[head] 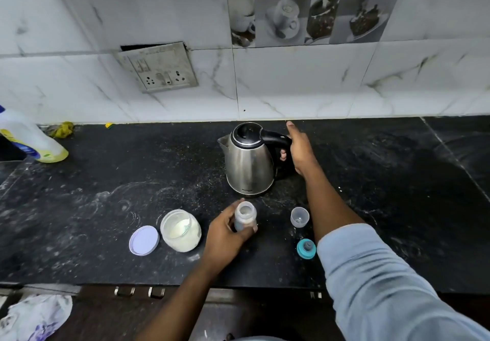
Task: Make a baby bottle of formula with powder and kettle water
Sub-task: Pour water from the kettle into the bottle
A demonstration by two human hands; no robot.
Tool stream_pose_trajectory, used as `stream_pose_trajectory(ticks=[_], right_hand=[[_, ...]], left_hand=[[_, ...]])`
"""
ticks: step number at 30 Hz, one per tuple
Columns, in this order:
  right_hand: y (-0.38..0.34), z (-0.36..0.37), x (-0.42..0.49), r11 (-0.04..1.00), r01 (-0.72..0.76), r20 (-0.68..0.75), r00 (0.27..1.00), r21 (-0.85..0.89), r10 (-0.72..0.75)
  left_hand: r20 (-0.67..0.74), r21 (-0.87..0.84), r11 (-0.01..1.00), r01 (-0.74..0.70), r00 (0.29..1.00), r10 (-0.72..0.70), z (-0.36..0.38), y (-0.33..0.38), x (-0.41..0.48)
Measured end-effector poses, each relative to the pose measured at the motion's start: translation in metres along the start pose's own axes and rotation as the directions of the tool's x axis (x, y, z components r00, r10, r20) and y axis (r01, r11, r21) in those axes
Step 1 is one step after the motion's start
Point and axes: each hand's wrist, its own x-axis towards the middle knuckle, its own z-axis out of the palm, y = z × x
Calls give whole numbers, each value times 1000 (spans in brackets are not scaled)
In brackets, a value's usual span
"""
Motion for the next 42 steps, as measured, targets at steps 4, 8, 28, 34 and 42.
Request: stream_pose_trajectory(ticks=[4,8,28,34,42], right_hand=[[1,6,0,996,36,-147,989,82,-24],[-33,-8,-4,996,88,-151,985,-4,-88],[-166,-81,-85,707,343,67,920,-618,-387],[-179,-70,-106,583,422,193,890,-694,-414],[-181,-55,-117,500,455,268,876,-737,-401]], left_hand=[[-18,12,1000,4,1000,-4,-2,12,-2],[-30,20,1000,-10,999,11,-6,22,1],[58,-13,996,-91,994,91,-10,81,25],[91,-33,994,-102,990,105,-10,81,21],[91,-24,995,-100,991,102,-13,74,16]])
